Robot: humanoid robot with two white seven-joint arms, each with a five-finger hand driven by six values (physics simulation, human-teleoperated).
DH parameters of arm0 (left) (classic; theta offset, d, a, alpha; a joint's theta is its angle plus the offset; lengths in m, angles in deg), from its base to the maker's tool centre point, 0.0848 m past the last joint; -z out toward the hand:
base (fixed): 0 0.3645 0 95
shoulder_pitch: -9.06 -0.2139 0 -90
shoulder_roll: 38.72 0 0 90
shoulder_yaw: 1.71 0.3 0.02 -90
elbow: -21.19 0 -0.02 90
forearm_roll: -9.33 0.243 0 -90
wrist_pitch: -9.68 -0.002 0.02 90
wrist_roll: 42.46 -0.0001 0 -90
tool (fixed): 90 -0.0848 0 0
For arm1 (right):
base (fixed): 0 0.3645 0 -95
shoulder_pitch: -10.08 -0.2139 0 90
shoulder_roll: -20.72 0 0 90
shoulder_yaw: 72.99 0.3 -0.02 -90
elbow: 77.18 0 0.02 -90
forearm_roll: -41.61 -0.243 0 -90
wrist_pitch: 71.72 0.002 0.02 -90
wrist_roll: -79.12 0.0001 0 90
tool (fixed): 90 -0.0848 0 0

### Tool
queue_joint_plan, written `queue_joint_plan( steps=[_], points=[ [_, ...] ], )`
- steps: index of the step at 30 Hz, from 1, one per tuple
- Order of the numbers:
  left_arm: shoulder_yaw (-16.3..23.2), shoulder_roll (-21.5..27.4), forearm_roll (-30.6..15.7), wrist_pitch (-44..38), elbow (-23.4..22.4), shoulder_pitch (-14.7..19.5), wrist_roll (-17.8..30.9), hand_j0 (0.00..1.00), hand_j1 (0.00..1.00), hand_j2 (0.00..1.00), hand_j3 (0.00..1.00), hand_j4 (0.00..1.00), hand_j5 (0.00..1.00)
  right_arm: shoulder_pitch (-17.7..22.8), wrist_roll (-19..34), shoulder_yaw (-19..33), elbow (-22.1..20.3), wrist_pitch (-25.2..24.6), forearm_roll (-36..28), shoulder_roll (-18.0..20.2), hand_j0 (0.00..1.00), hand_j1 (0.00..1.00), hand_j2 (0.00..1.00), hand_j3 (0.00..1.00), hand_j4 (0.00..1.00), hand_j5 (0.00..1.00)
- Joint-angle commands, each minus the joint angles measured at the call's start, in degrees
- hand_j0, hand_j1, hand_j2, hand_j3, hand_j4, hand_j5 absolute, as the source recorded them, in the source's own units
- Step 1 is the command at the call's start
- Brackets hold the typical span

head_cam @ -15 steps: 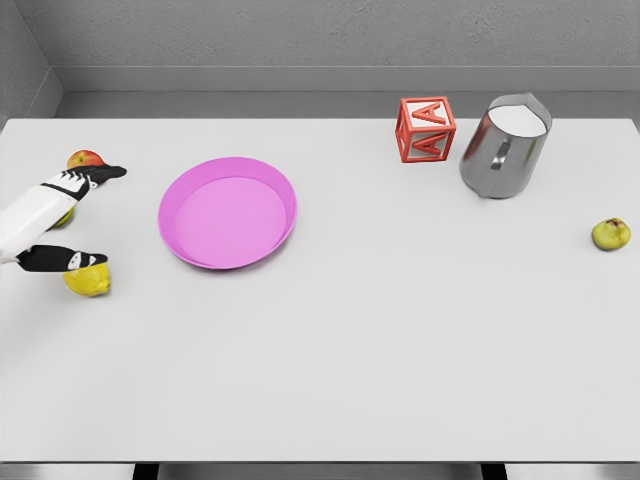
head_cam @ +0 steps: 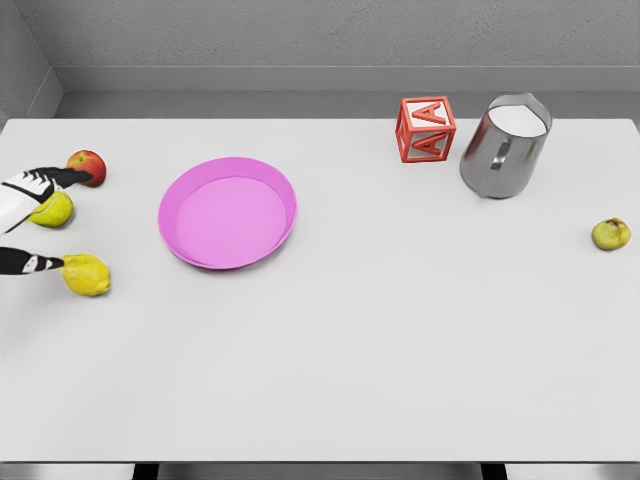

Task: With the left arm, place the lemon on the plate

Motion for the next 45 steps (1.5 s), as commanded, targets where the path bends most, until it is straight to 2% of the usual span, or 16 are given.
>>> queue_joint_plan(
  steps=[1,5,9,12,14,18,19,23,26,33,42,44,45],
  points=[
    [0.3,4.8,-1.3,-0.2,-0.3,-0.1,0.0,1.00,1.00,1.00,1.00,1.00,1.00,0.0,0.0,0.0,0.0,0.0,0.0,0.0,1.00,1.00,1.00,1.00,1.00,1.00],
    [0.5,9.8,-1.0,-0.2,-0.3,-3.8,0.0,1.00,1.00,1.00,1.00,1.00,1.00,0.0,0.0,0.0,0.0,0.0,0.0,0.0,1.00,1.00,1.00,1.00,1.00,1.00],
    [3.6,10.1,-0.2,-0.2,-0.3,-4.7,0.0,1.00,1.00,1.00,1.00,1.00,1.00,0.0,0.0,0.0,0.0,0.0,0.0,0.0,1.00,1.00,1.00,1.00,1.00,1.00],
    [4.7,9.0,3.7,-0.2,0.4,-4.4,0.0,1.00,1.00,1.00,1.00,1.00,1.00,0.0,0.0,0.0,0.0,0.0,0.0,0.0,1.00,1.00,1.00,1.00,1.00,1.00],
    [7.4,9.8,4.4,-0.2,1.0,-4.2,0.0,1.00,1.00,1.00,1.00,1.00,1.00,0.0,0.0,0.0,0.0,0.0,0.0,0.0,1.00,1.00,1.00,1.00,1.00,1.00],
    [8.7,11.5,7.3,-0.2,1.1,-3.7,0.0,1.00,1.00,1.00,1.00,1.00,1.00,0.0,0.0,0.0,0.0,0.0,0.0,0.0,1.00,1.00,1.00,1.00,1.00,1.00],
    [9.0,11.2,9.3,-0.2,1.3,-3.6,0.0,1.00,1.00,1.00,1.00,1.00,1.00,0.0,0.0,0.0,0.0,0.0,0.0,0.0,1.00,1.00,1.00,1.00,1.00,1.00],
    [9.9,11.2,9.6,-0.2,1.8,-2.6,0.0,1.00,1.00,1.00,1.00,1.00,1.00,0.0,0.0,0.0,0.0,0.0,0.0,0.0,1.00,1.00,1.00,1.00,1.00,1.00],
    [14.4,10.5,11.3,-0.2,1.4,1.2,0.0,1.00,1.00,1.00,1.00,1.00,1.00,0.0,0.0,0.0,0.0,0.0,0.0,0.0,1.00,1.00,1.00,1.00,1.00,1.00],
    [16.0,11.0,11.4,-0.2,1.5,1.2,0.0,1.00,1.00,1.00,1.00,1.00,1.00,0.0,0.0,0.0,0.0,0.0,0.0,0.0,1.00,1.00,1.00,1.00,1.00,1.00],
    [17.6,14.0,11.0,-0.2,1.1,1.8,0.0,1.00,1.00,1.00,1.00,1.00,1.00,0.0,0.0,0.0,0.0,0.0,0.0,0.0,1.00,1.00,1.00,1.00,1.00,1.00],
    [18.5,13.9,11.4,-0.2,1.1,2.3,0.0,1.00,1.00,1.00,1.00,1.00,1.00,0.0,0.0,0.0,0.0,0.0,0.0,0.0,1.00,1.00,1.00,1.00,1.00,1.00],
    [19.6,13.7,13.1,-0.2,1.1,2.8,0.0,1.00,1.00,1.00,1.00,1.00,1.00,0.0,0.0,0.0,0.0,0.0,0.0,0.0,1.00,1.00,1.00,1.00,1.00,1.00]
  ],
)
